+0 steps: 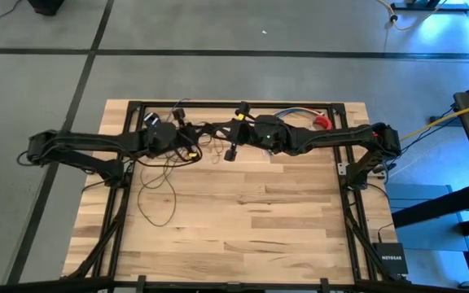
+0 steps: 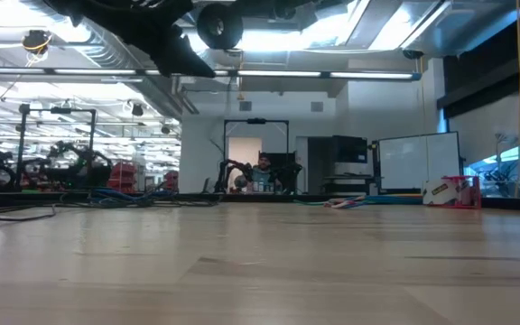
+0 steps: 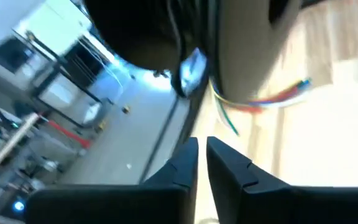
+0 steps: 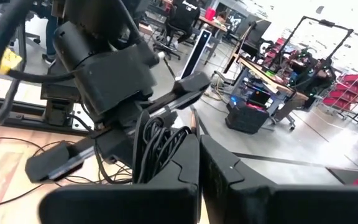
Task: Coiling cords
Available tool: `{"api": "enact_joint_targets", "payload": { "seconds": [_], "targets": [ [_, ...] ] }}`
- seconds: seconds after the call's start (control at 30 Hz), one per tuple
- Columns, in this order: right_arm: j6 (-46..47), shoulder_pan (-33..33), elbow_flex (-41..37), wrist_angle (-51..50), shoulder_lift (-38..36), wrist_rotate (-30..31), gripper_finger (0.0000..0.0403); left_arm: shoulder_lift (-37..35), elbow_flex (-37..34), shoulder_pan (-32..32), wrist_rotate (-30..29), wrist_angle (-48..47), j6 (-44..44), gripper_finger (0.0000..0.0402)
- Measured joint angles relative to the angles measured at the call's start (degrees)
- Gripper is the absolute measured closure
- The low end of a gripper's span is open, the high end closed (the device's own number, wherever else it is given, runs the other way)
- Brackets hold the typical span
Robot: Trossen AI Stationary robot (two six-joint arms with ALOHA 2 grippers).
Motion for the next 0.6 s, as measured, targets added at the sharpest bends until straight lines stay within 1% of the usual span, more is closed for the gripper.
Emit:
{"api": "enact_joint_targets", "payload": {
  "seconds": [0.17, 0.27, 0.37, 0.43, 0.6],
  "targets": [
    [-0.5, -0.1, 0.0, 0.0, 0.0, 0.1, 0.0397, -2.0, 0.0, -0.3, 0.3, -7.7, -7.4, 0.0340],
    [-0.5, -0.1, 0.0, -0.5, -0.1, 0.1, 0.0397, -3.2, 0.0, -0.4, 0.2, -10.9, -9.6, 0.0319],
    [-0.5, -0.1, 0.0, -1.3, -0.1, 0.2, 0.0397, -5.3, 0.0, -1.1, 0.2, -12.4, -9.3, 0.0296],
    [-0.9, -0.2, 0.0, -1.4, -0.1, -0.1, 0.0397, -8.0, 0.0, -1.8, 0.2, -13.3, -7.7, 0.0284],
    [-1.3, -0.2, 0.0, -2.6, -0.1, -1.6, 0.0397, -16.9, 0.0, -2.7, 0.9, -11.4, -4.6, 0.0274]
  ]
}}
